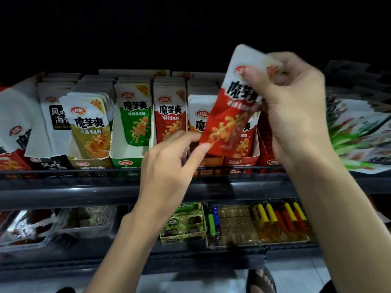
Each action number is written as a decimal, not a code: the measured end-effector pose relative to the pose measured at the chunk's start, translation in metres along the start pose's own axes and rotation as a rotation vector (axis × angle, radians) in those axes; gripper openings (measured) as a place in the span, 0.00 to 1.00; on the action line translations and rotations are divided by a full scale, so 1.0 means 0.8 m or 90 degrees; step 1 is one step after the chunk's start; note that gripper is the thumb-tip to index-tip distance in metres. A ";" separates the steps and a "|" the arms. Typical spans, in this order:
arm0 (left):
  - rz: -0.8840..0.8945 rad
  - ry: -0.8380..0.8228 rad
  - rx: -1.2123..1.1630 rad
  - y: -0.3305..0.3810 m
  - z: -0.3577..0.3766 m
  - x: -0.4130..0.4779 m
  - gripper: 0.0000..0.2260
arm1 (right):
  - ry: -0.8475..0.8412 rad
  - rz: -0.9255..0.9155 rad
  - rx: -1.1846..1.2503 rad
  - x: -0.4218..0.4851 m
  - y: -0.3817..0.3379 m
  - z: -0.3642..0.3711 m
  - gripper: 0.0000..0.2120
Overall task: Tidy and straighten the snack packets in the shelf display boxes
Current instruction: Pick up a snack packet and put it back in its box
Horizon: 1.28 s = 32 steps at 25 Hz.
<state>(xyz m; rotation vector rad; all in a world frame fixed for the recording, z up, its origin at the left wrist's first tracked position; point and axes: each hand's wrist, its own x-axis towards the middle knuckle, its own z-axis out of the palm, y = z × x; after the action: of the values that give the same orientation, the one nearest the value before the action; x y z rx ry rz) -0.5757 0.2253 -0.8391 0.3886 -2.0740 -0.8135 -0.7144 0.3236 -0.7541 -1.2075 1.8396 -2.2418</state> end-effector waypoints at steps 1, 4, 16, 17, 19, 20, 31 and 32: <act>0.023 -0.005 0.062 -0.002 0.004 0.000 0.10 | 0.027 -0.035 -0.003 0.005 0.002 -0.009 0.14; 0.070 -0.046 0.207 -0.004 0.019 -0.001 0.11 | 0.077 -0.133 -0.069 0.015 0.015 -0.028 0.12; 0.096 -0.149 0.337 -0.017 0.059 0.001 0.13 | -0.032 -0.014 -0.390 -0.001 0.083 -0.027 0.13; 0.089 -0.152 0.332 -0.017 0.059 0.001 0.13 | -0.049 -0.005 -0.441 -0.002 0.088 -0.026 0.15; 0.078 -0.160 0.322 -0.017 0.059 0.002 0.13 | -0.058 -0.020 -0.510 -0.004 0.093 -0.023 0.20; 0.072 -0.165 0.317 -0.017 0.058 0.002 0.14 | -0.054 -0.033 -0.525 -0.005 0.093 -0.021 0.22; 0.022 -0.185 0.216 -0.011 0.046 0.001 0.13 | -0.015 -0.091 -0.647 -0.006 0.097 -0.012 0.25; 0.016 -0.174 0.191 -0.010 0.043 0.002 0.12 | -0.005 -0.113 -0.639 -0.006 0.095 -0.011 0.24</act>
<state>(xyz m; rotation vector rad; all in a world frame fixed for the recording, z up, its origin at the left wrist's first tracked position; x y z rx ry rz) -0.6048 0.2325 -0.8586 0.4306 -2.4623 -0.5639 -0.7497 0.3092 -0.8203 -1.4523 3.0766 -1.2736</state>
